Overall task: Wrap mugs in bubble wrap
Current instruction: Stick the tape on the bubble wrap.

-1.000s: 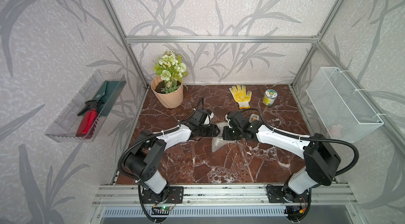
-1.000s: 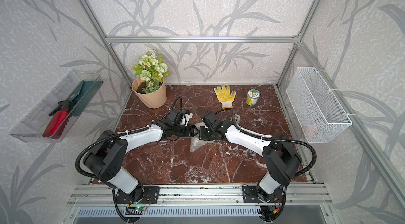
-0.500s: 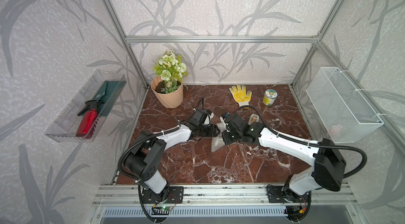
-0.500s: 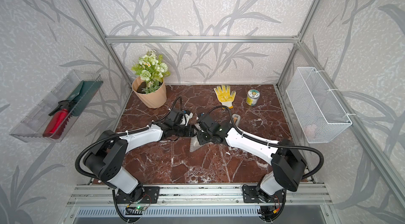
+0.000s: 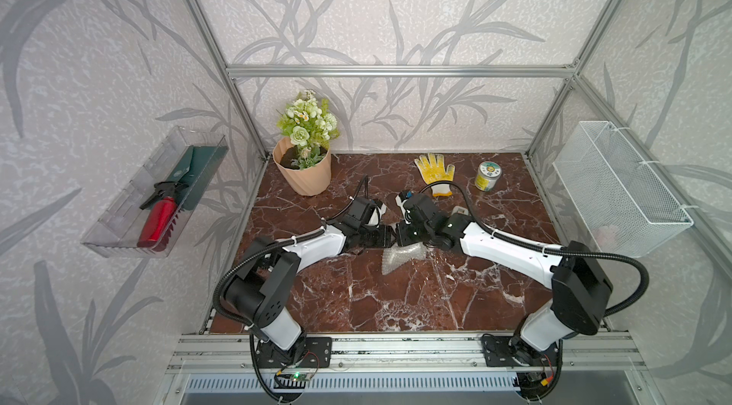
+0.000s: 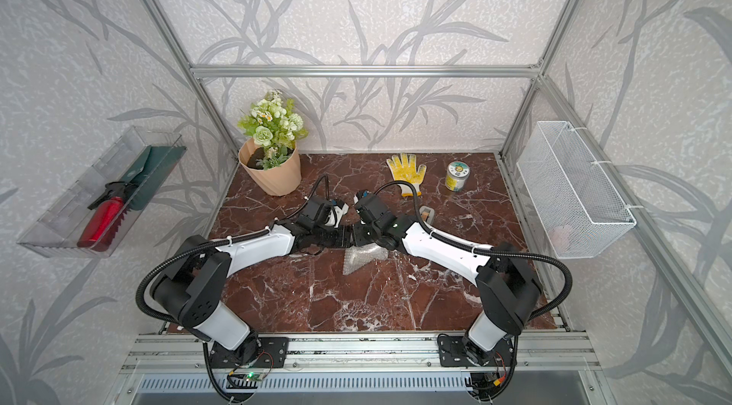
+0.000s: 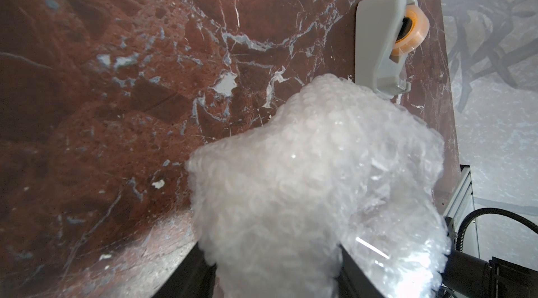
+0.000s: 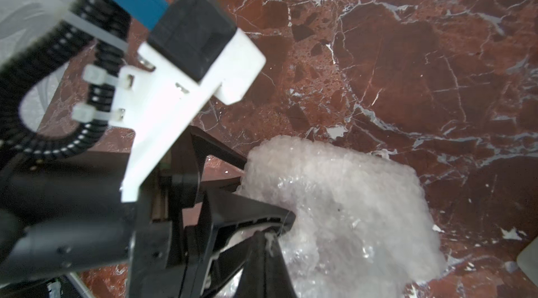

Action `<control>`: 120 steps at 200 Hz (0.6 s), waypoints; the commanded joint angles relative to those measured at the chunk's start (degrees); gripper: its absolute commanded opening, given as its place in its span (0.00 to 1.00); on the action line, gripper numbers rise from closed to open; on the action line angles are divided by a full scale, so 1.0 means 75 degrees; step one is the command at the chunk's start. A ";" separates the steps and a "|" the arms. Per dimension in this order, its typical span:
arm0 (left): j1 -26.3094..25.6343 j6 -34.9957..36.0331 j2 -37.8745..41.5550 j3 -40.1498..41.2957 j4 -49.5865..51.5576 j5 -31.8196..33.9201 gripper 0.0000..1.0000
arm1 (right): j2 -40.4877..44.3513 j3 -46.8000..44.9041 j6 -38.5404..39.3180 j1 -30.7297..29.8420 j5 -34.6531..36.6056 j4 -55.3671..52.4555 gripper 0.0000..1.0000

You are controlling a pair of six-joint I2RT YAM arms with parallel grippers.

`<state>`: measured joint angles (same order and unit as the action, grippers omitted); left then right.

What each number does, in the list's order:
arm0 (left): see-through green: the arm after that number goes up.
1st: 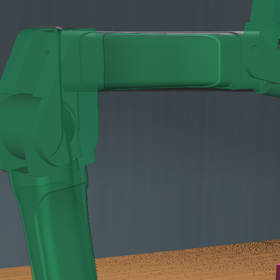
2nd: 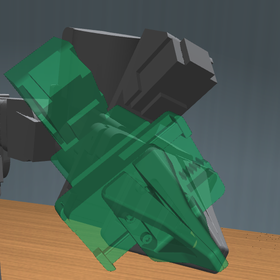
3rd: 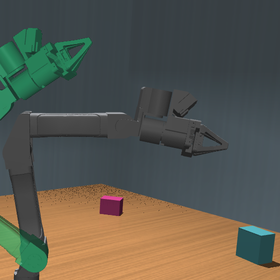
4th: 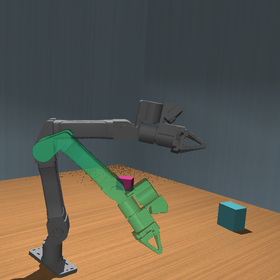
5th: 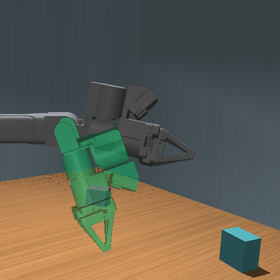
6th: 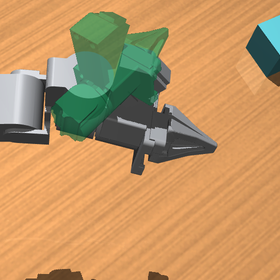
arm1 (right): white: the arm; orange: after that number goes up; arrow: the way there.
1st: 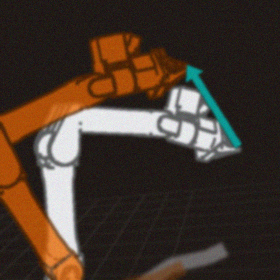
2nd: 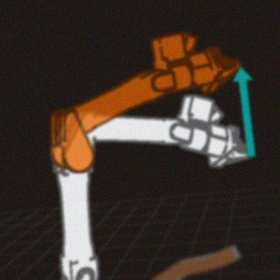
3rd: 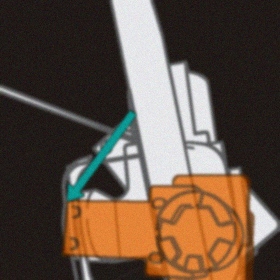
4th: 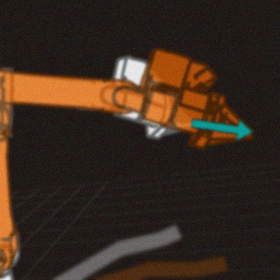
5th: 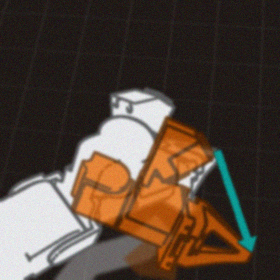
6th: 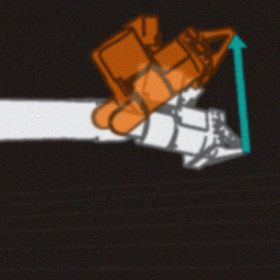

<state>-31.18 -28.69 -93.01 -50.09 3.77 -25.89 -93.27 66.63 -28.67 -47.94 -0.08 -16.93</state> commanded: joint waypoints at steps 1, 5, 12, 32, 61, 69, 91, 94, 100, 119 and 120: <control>-0.0021 -0.0019 0.0122 0.0145 -0.0022 -0.0064 0.56 | -0.0149 0.0129 -0.0097 0.0009 -0.0072 -0.0090 0.00; -0.0015 -0.0022 0.0122 0.0140 -0.0025 -0.0064 0.56 | -0.0160 0.0098 -0.0119 0.0006 -0.0061 -0.0131 0.00; -0.0022 -0.0025 0.0122 0.0139 -0.0022 -0.0064 0.56 | -0.0167 0.0039 -0.0149 0.0006 -0.0077 -0.0155 0.00; -0.0019 -0.0019 0.0109 0.0138 -0.0022 -0.0064 0.56 | -0.0206 -0.0171 -0.0230 0.0000 -0.0208 -0.0199 0.00; -0.0018 -0.0002 0.0120 0.0109 0.0010 -0.0053 0.56 | -0.0284 -0.0309 -0.0241 -0.0012 -0.0455 -0.0444 0.00; -0.0015 -0.0006 0.0135 0.0104 0.0024 -0.0043 0.56 | -0.0273 -0.0377 -0.0250 -0.0029 -0.0492 -0.0472 0.00; -0.0015 -0.0003 0.0139 0.0098 0.0036 -0.0044 0.56 | -0.0165 -0.0642 -0.0280 -0.0085 -0.0584 -0.0479 0.00; -0.0016 0.0002 0.0133 0.0097 0.0033 -0.0041 0.56 | -0.0144 -0.0680 -0.0280 -0.0096 -0.0596 -0.0483 0.00; -0.0022 -0.0005 0.0122 0.0092 0.0045 -0.0037 0.56 | -0.0097 -0.0746 -0.0274 -0.0109 -0.0610 -0.0468 0.00; -0.0018 -0.0016 0.0113 0.0095 0.0012 -0.0040 0.56 | 0.0029 -0.0934 -0.0112 -0.0141 -0.0767 -0.0304 0.00; -0.0022 -0.0017 0.0105 0.0094 0.0018 -0.0040 0.56 | 0.0034 -0.0948 -0.0108 -0.0144 -0.0783 -0.0295 0.00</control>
<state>-31.18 -28.69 -93.01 -50.09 3.79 -25.98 -94.50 61.78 -30.26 -48.36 -3.95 -17.80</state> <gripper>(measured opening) 0.565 0.048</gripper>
